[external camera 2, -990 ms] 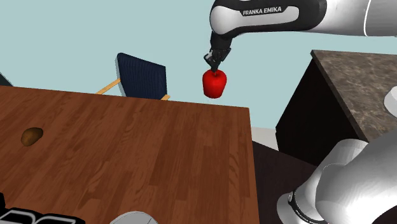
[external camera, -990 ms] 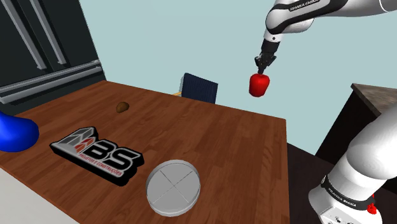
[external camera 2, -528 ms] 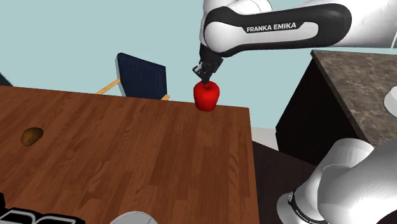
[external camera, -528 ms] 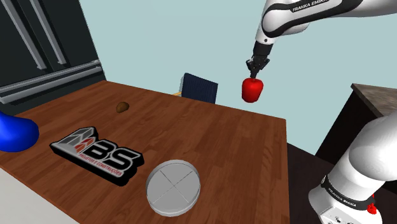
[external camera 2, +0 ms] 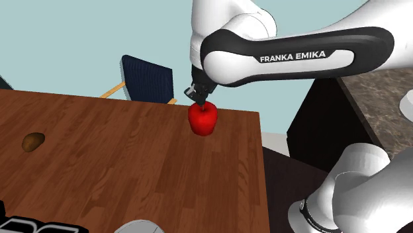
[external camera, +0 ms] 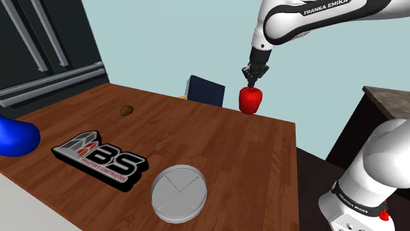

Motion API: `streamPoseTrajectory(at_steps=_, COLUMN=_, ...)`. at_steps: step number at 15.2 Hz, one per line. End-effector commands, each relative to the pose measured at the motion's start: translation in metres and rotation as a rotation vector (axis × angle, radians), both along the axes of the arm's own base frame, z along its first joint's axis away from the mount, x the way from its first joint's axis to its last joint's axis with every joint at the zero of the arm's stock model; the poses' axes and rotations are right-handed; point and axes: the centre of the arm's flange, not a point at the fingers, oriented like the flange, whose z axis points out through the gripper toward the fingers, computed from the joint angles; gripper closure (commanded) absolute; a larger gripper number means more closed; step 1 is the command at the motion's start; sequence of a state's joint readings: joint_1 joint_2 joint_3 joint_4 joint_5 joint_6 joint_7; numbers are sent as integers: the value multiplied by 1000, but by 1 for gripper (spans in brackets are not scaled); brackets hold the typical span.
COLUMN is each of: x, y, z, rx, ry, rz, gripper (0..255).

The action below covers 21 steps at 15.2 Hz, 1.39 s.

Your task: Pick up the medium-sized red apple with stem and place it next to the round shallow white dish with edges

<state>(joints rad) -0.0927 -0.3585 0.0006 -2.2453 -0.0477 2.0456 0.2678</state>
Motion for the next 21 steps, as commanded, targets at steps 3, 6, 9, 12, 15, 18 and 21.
streamPoseTrajectory(at_steps=3, x=-3, y=54, z=1, rx=0, ry=0, rz=-2, gripper=255)
streamPoseTrajectory(at_steps=6, x=-5, y=93, z=1, rx=0, ry=0, rz=-2, gripper=255)
streamPoseTrajectory(at_steps=9, x=-6, y=133, z=1, rx=0, ry=0, rz=-2, gripper=255)
streamPoseTrajectory(at_steps=12, x=-8, y=172, z=1, rx=0, ry=0, rz=-2, gripper=255)
streamPoseTrajectory(at_steps=15, x=-10, y=212, z=1, rx=0, ry=0, rz=-2, gripper=255)
streamPoseTrajectory(at_steps=18, x=-11, y=252, z=1, rx=0, ry=0, rz=-2, gripper=255)
streamPoseTrajectory(at_steps=21, x=-13, y=291, z=2, rx=0, ry=0, rz=-2, gripper=255)
